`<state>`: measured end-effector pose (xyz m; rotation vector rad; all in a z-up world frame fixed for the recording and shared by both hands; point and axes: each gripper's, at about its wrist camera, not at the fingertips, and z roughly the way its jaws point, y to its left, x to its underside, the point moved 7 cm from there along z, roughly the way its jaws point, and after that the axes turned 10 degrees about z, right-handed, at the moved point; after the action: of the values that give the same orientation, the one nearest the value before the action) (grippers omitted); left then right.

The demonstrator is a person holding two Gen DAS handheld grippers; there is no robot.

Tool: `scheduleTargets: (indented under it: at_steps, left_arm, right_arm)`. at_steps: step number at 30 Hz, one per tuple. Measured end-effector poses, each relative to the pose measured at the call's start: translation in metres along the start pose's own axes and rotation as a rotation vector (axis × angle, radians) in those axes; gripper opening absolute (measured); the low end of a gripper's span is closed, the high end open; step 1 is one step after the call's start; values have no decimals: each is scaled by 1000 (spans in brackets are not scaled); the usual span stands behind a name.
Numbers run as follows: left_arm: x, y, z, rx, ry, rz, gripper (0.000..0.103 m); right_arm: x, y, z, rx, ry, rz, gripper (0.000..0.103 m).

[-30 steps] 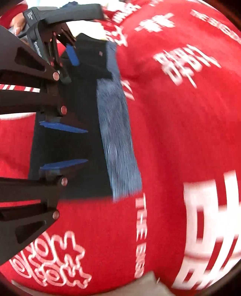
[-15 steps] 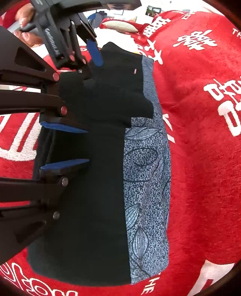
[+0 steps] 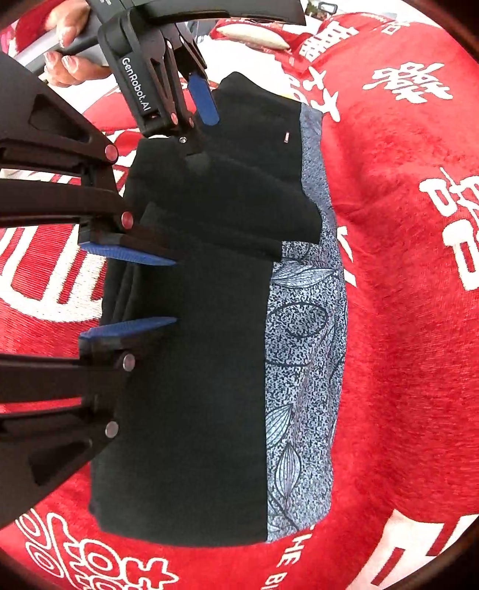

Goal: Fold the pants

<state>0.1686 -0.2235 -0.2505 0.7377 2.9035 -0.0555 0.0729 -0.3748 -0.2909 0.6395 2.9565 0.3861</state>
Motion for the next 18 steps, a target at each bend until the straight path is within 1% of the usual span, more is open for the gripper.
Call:
scheduleTargets:
  at_steps: [4,6,7,9,10,11,12,15,16,18]
  left_arm:
    - [2,10,-1,13,-4,-22,76]
    - [4,15,-1,19,-5,-33,76]
    - [6,18,-1,24,-6,-38,76]
    - [9,24,-3,27,-11,-54,76]
    - [11,29,-4,27,-15,-65,76]
    - [13,32,-4,34,-17,-73,76]
    - [16,36,-4,45,-19,-85,76]
    - [26,49,-5,77,-20,-123,76]
    - [29,55,-7,92,-28,-142,76]
    - [36,69,-11,107,-51,-184,76]
  right_arm:
    - [2,8,-3,24,4,-21,32]
    - [3,13,-6,41,1,-33,34]
    - [2,16,-8,58,-11,-42,36]
    - [-1,19,-12,84,-38,-48,49]
    - [-3,20,-13,101,-54,-48,63]
    - [-6,22,-14,119,-68,-47,68]
    - [-6,23,-12,126,-70,-47,68]
    - [-1,25,4,155,-26,-54,70]
    - [3,25,11,174,-8,-60,73]
    - [9,28,18,207,-19,-91,77]
